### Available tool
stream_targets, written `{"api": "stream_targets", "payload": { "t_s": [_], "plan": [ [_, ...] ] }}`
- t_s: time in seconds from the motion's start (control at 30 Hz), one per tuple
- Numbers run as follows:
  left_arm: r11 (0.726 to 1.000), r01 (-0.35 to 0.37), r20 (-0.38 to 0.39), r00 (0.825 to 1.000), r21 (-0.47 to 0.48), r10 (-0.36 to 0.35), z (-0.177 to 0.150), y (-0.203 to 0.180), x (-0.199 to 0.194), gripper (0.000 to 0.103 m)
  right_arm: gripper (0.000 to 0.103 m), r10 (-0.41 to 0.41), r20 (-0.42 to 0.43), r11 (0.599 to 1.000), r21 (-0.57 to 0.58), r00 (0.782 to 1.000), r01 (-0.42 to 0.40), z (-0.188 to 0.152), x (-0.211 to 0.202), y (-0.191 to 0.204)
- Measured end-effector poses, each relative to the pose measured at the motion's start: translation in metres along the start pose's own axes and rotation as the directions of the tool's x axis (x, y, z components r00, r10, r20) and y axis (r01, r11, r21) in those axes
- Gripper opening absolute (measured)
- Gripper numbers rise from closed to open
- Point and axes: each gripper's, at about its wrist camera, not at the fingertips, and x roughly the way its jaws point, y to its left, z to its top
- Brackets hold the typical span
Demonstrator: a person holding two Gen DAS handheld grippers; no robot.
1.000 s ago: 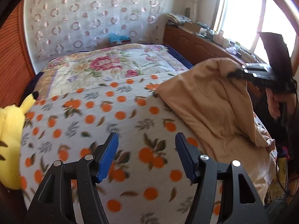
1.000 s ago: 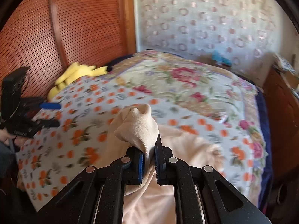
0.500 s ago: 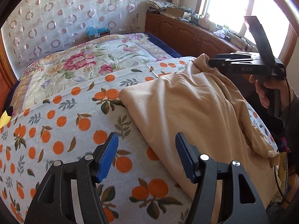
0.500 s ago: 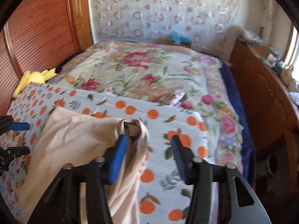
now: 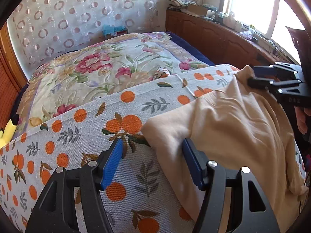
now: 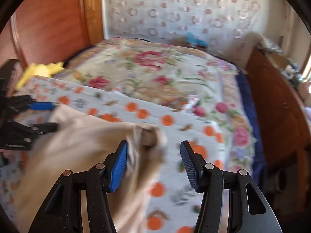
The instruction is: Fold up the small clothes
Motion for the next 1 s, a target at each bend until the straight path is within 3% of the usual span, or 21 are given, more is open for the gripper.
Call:
{"api": "stream_targets", "payload": {
  "t_s": [0.03,0.1,0.2,0.37,0.63,0.9,0.93,1.0],
  "plan": [
    [1.0,-0.009,0.004,1.0,-0.004,0.009,0.0,0.002,-0.001,0.064,0.057,-0.073,0.001,0.997,0.011,0.997,0.073,0.0,0.002,-0.009],
    [1.0,-0.018,0.009,1.0,-0.013,0.019,-0.002,0.003,-0.006,0.064,0.057,-0.132,0.017,0.989,0.066,0.991,0.13,0.004,-0.006,-0.027],
    [1.0,-0.005,0.024,1.0,-0.01,0.005,-0.011,0.001,-0.022,0.064,0.057,-0.041,0.066,0.99,0.136,0.997,0.031,-0.006,-0.034,-0.038],
    [0.999,0.043,0.051,0.998,-0.003,-0.043,-0.038,-0.015,-0.06,0.064,0.057,0.099,0.112,0.987,0.118,0.989,-0.112,-0.056,-0.088,-0.019],
    [0.993,0.114,0.054,0.992,0.035,-0.115,-0.09,-0.055,-0.107,0.064,0.057,0.165,0.069,0.981,0.088,0.984,-0.171,-0.147,-0.127,0.019],
    [0.987,0.153,0.034,0.987,0.052,-0.155,-0.142,-0.091,-0.134,0.064,0.056,0.16,0.017,0.985,0.061,0.987,-0.16,-0.189,-0.146,0.05],
    [0.986,0.156,0.031,0.987,0.051,-0.158,-0.148,-0.096,-0.137,0.064,0.052,0.139,0.006,0.989,0.046,0.99,-0.14,-0.191,-0.143,0.053],
    [0.985,0.166,0.032,0.985,0.052,-0.167,-0.161,-0.102,-0.145,0.064,0.032,0.092,-0.022,0.995,0.03,0.996,-0.091,-0.192,-0.137,0.056]
  ]
}}
